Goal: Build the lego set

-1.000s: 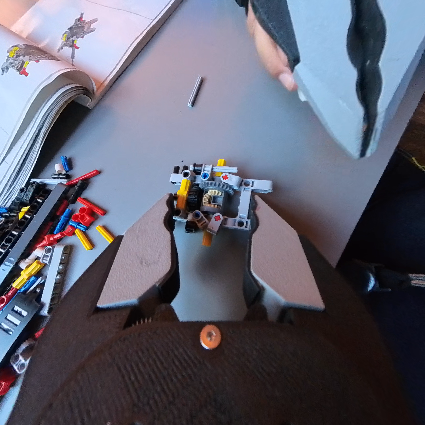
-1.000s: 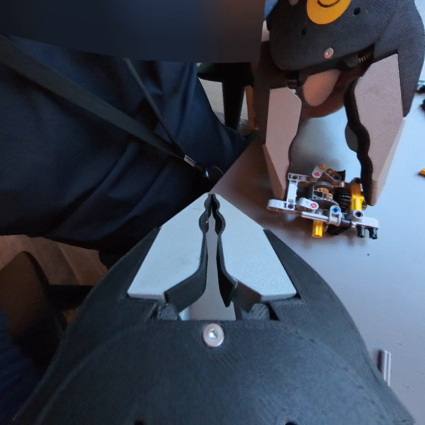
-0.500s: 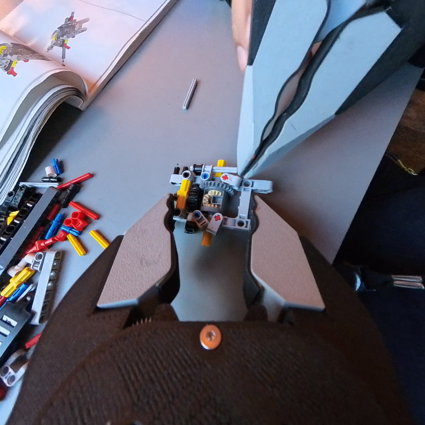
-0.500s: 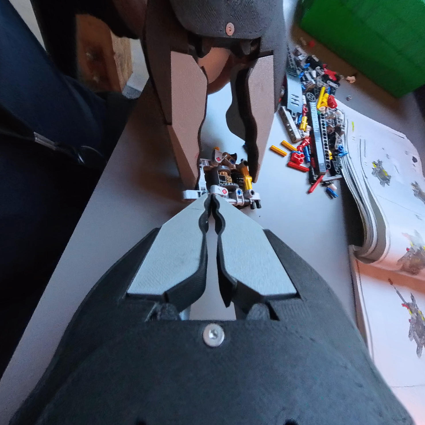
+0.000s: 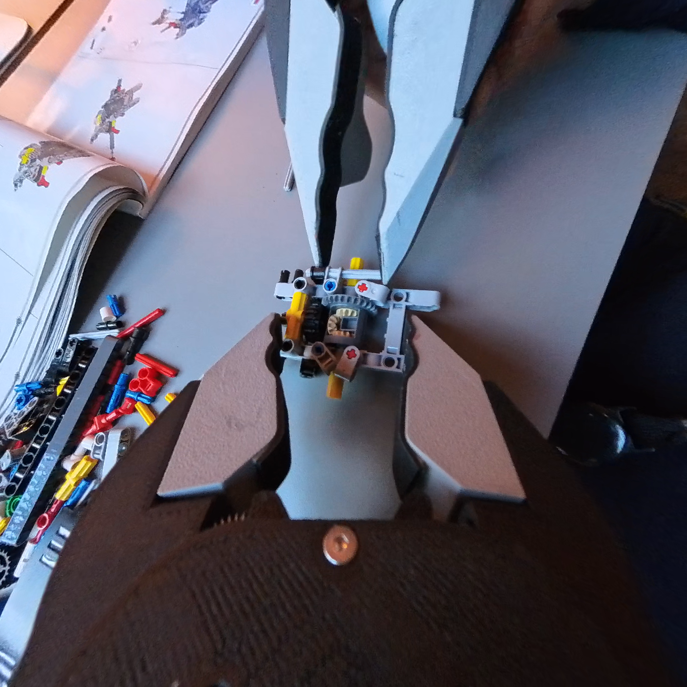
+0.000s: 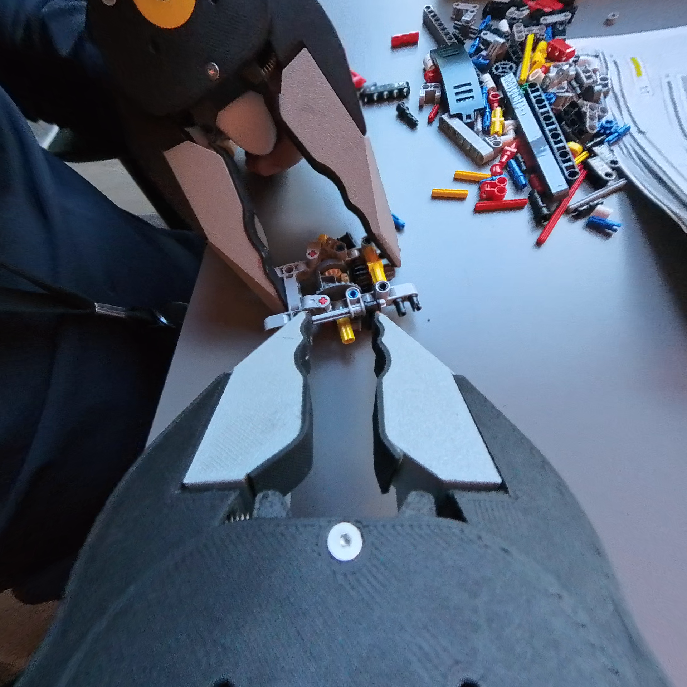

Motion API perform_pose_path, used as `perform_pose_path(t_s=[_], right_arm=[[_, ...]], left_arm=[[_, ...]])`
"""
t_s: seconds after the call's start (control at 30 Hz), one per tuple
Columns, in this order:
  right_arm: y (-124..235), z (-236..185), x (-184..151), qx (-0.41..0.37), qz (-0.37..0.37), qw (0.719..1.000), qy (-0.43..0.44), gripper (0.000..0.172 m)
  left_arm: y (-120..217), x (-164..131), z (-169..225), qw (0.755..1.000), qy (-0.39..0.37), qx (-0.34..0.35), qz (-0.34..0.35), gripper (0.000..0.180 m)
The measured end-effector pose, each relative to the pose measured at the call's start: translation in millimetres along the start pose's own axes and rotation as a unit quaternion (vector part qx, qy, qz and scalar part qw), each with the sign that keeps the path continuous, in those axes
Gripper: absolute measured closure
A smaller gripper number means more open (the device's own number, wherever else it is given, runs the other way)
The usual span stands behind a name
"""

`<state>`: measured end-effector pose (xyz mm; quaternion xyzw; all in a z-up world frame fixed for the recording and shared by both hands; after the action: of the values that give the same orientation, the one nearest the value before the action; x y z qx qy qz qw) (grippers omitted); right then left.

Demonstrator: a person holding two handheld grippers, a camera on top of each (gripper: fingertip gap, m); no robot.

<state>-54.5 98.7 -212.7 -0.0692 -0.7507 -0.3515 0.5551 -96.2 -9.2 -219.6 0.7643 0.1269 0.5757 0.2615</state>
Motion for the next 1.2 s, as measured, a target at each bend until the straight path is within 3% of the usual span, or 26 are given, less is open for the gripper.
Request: perform_pose_path(t_s=[0.67,0.7,0.73,1.2], right_arm=[[-6,-10,3,-0.038,-0.014,0.996,0.076,0.147],[-6,-11,4,-0.04,-0.016,0.996,0.078,0.151],[-7,-15,3,-0.023,-0.018,0.996,0.082,0.172],[-5,-10,-3,-0.001,-0.023,0.997,0.075,0.164]], left_arm=[[4,-1,5,1.0,-0.009,0.019,0.001,0.12],[4,-2,3,1.0,-0.006,0.027,-0.002,0.12],[4,-2,0,0.999,-0.005,0.041,-0.001,0.12],[5,-3,-1,1.0,-0.002,0.022,0.0,0.12]])
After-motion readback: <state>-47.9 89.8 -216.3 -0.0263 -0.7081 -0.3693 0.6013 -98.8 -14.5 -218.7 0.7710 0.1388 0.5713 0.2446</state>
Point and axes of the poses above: each gripper's, where its closed fingertips meet, y back along the fingers, x out of its top, z = x × y across the jaws, the point moved 7 cm from there along y, back along the fingers, and after that the axes turned 8 degrees about z, right-handed, at the moved point
